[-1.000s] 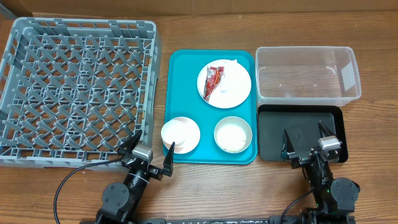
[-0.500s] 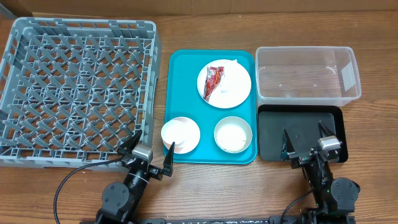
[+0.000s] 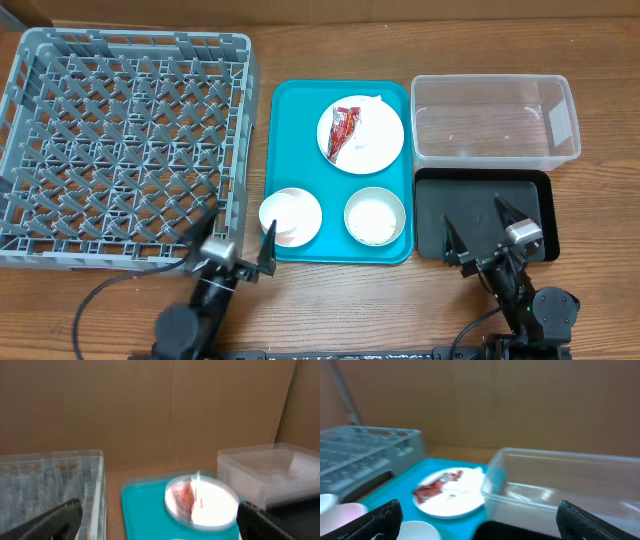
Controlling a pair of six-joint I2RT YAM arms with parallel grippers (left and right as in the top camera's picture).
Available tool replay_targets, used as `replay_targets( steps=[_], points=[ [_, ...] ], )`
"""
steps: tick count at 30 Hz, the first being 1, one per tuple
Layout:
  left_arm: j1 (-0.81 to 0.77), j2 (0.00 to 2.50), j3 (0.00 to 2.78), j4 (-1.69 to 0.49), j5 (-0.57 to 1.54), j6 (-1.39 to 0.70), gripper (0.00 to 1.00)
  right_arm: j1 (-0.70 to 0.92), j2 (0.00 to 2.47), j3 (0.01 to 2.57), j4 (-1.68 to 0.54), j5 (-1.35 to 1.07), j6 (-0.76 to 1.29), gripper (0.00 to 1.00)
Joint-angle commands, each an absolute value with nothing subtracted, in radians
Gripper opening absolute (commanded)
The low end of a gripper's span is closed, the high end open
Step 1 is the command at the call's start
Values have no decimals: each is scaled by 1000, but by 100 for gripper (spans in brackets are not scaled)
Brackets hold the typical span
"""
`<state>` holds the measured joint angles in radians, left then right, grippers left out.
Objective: Sort waste into correct bins and load items into the dishwasher
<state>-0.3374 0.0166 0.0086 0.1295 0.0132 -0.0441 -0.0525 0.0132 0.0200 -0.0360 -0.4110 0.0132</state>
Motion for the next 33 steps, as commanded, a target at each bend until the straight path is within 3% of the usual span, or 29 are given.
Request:
replay_targets(
  steps=[1, 6, 11, 19, 23, 28, 33],
  points=[
    [-325, 13, 49, 218, -37, -22, 100, -60, 11, 100, -38, -542, 56, 100],
    [-326, 111, 264, 73, -58, -22, 100, -60, 67, 287, -173, -541, 57, 100],
    [-326, 421, 648, -181, -42, -22, 100, -60, 259, 581, -422, -541, 57, 100],
    [-326, 1058, 1431, -838, 161, -22, 100, -60, 695, 1151, -905, -511, 57, 100],
    [-327, 1309, 1728, -1110, 172, -22, 100, -60, 850, 1328, -1018, -677, 58, 100],
    [-327, 1474, 1835, -1260, 215, -30, 100, -60, 962, 1362, -989, -1053, 58, 100],
    [-327, 1521, 1835, -1299, 215, -30, 100, -59, 1044, 1362, -1046, -863, 249, 100]
  ],
)
